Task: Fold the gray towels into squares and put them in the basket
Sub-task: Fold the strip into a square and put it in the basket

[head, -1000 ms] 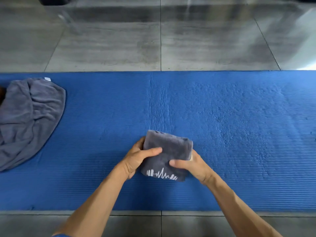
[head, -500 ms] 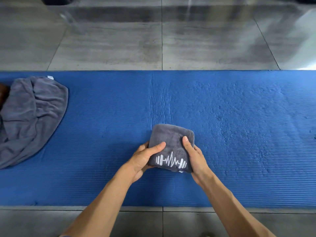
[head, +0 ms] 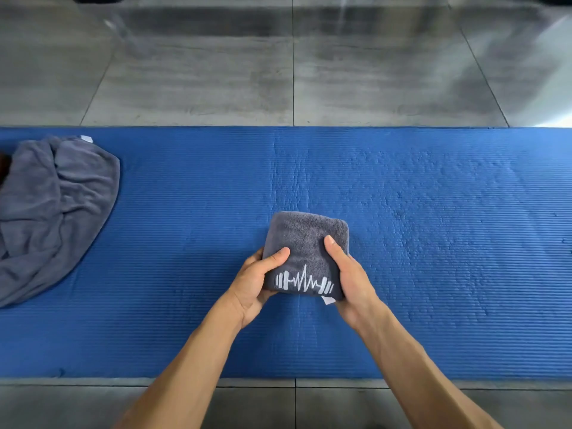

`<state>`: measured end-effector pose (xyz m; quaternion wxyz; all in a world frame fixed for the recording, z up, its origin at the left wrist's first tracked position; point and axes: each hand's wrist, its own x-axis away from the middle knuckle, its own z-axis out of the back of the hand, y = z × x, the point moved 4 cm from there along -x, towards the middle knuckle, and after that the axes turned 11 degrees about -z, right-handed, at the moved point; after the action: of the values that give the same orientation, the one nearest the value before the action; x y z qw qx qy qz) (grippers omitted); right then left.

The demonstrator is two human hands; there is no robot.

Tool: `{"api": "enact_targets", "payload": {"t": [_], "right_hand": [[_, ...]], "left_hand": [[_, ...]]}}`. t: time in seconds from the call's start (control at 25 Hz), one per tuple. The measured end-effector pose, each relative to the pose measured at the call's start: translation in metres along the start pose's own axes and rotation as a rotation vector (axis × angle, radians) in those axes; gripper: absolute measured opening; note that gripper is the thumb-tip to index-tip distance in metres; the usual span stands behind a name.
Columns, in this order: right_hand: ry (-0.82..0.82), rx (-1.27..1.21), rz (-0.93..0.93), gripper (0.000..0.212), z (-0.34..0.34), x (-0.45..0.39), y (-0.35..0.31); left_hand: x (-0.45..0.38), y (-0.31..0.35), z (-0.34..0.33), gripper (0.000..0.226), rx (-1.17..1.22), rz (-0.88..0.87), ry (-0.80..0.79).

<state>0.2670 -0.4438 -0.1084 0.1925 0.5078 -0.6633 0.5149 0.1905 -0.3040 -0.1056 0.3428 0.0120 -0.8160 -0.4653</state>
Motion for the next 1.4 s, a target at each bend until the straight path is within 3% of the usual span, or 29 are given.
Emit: {"api": "enact_targets", "payload": {"t": [0.12, 0.32, 0.48, 0.72, 0.92, 1.16, 1.4], "right_hand": [[0.043, 0.010, 0.069, 0.045, -0.006, -0.012, -0.011], [0.135, 0.082, 0.177, 0.041, -0.028, -0.026, -0.038], [0.162, 0.141, 0.226, 0.029, -0.069, 0.004, -0.080], [0.156, 0.114, 0.213, 0.025, -0.164, 0.142, -0.171], [0.138, 0.063, 0.193, 0.028, -0.241, 0.292, -0.235], [0.161, 0.034, 0.148, 0.030, -0.306, 0.449, -0.289], [0.084, 0.121, 0.113, 0.028, -0.364, 0.563, -0.328]], "left_hand": [[-0.010, 0.004, 0.006, 0.036, -0.109, -0.046, 0.046], [-0.031, 0.032, 0.013, 0.057, -0.196, -0.071, 0.035], [-0.025, 0.098, 0.008, 0.058, -0.203, -0.043, -0.004], [0.067, 0.256, -0.040, 0.048, -0.198, -0.024, -0.036], [0.182, 0.386, -0.083, 0.053, -0.218, 0.000, -0.041], [0.313, 0.503, -0.134, 0.064, -0.218, 0.027, -0.055], [0.423, 0.585, -0.156, 0.077, -0.215, 0.019, 0.044]]}}
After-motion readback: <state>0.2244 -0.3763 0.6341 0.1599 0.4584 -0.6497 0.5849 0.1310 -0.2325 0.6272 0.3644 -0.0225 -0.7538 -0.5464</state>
